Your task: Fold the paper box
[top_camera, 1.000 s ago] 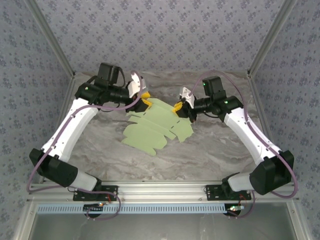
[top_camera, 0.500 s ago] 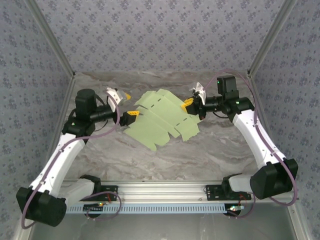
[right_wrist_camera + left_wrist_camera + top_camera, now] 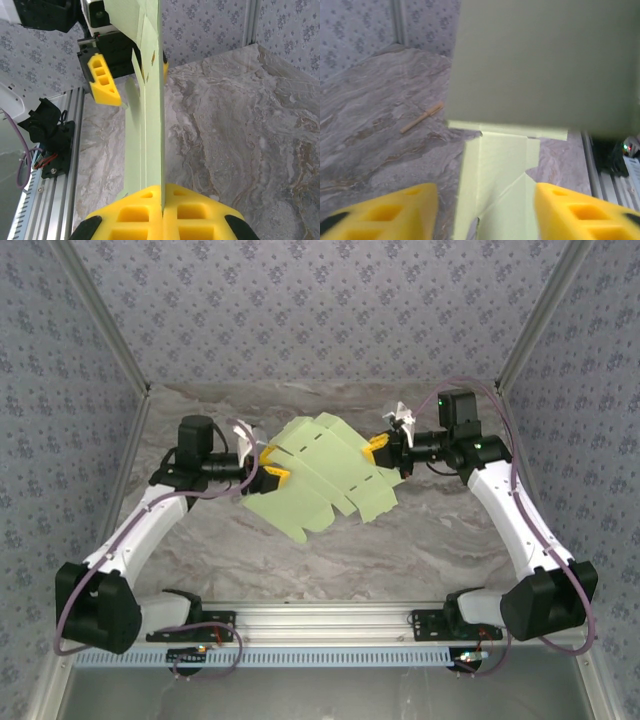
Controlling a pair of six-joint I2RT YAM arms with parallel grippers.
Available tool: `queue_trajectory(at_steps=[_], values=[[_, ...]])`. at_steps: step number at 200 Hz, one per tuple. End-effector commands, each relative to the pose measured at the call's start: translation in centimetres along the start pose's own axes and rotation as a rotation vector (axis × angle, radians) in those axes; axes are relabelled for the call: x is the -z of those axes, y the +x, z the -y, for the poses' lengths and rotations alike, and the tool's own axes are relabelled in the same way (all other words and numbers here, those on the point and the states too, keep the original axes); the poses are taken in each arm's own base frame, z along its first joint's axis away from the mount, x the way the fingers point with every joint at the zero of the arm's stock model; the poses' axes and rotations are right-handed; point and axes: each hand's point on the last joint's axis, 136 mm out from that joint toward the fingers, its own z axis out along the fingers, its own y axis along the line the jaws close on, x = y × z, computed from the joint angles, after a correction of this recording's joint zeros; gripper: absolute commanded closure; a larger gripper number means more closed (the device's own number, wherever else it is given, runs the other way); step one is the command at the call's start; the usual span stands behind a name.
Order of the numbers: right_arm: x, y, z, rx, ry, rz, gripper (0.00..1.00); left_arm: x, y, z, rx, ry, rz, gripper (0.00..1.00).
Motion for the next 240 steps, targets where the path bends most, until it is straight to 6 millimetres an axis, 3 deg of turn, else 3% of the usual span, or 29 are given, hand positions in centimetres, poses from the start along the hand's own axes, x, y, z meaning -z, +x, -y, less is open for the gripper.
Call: queue_trajectory(at_steps=[1,37,85,88,105,165,240], values=[[0.5,-1.2,-0.5,0.017,-0.006,0.034,1.0,-0.1,-1.9,1.6,-0.036,0.105,0.038,0.61],[0.4,-1.2,-0.1,0.02,0.007,0.05,1.0,-0.3,-2.1,1.9,-0.025,0.14,0.027,0.8],[0.2,-1.2,1.8,0.068,0.189,0.008,1.0,-0.2,-2.8,1.7,0.027,0.138,0.022,0.95],[-0.2,0.0,2.0,0.053,0.202,-0.015,1.0,-0.2,-2.9,1.6,0.034,0.136,0.023,0.96],[-0.6,0.7,2.6,0.096,0.294,-0.052,1.0,-0.3,-3.3,1.3,0.076,0.128,0.022,0.99],[-2.2,1.4,4.9,0.456,0.746,-0.151,1.0,-0.6,-4.1,-1.3,0.235,0.017,0.025,1.0],[-4.7,1.8,4.9,0.696,0.977,-0.192,1.0,-1.0,-4.6,-2.9,0.341,-0.024,0.053,1.0]])
